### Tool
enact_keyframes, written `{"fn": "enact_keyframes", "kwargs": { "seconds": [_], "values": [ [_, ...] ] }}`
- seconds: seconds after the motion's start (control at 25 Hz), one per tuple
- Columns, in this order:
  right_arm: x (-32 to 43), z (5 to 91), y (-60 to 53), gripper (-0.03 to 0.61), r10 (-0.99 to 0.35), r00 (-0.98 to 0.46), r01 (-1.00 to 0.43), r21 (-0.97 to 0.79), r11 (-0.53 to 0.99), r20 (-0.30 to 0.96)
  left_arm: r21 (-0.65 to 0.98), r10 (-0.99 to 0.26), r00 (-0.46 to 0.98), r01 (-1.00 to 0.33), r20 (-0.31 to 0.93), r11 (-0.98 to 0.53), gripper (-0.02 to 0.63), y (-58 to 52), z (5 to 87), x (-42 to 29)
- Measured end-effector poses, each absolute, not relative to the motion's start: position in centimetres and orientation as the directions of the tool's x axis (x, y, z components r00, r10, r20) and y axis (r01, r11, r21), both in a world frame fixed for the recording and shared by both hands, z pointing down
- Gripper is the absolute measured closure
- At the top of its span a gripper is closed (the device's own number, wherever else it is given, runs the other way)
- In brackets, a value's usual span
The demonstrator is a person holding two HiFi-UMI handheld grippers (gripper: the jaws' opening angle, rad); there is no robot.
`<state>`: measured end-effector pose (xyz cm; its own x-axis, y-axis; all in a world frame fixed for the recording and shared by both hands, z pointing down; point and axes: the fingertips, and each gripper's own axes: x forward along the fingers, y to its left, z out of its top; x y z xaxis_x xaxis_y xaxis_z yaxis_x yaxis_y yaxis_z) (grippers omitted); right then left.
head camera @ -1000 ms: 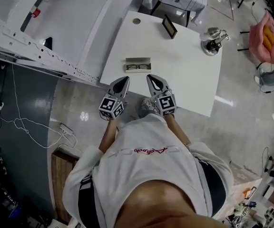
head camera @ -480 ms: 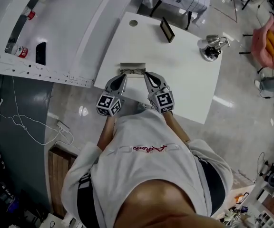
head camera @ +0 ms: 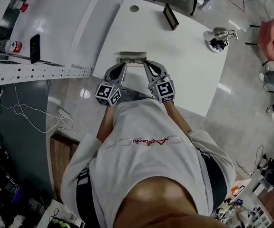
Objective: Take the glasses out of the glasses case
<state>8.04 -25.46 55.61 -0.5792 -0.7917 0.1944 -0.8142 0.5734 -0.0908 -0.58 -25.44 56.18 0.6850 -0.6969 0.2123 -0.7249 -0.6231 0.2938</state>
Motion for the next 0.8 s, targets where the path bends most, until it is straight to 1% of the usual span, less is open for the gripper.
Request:
{"fn": "enact_keyframes", "kwargs": {
  "seconds": [0.32, 0.56, 0.8],
  "values": [
    [7.8, 57.6, -26.0, 0.56, -0.798, -0.545, -0.837, -0.112, 0.535, 0.259, 0.32, -0.663, 0.708, -0.704, 0.244, -0.634, 0.614, -26.4, 57.2, -1.4],
    [7.1, 60.0, -24.9, 0.56, -0.779, -0.536, -0.841, -0.13, 0.524, 0.327, 0.356, -0.644, 0.708, -0.704, 0.291, -0.614, 0.614, -25.4, 59.6, -3.0],
    [6.4, 62.4, -23.7, 0.56, -0.756, -0.531, -0.843, -0.144, 0.519, 0.383, 0.382, -0.628, 0.714, -0.698, 0.309, -0.606, 0.614, -24.6, 60.7, -3.7]
  ]
}}
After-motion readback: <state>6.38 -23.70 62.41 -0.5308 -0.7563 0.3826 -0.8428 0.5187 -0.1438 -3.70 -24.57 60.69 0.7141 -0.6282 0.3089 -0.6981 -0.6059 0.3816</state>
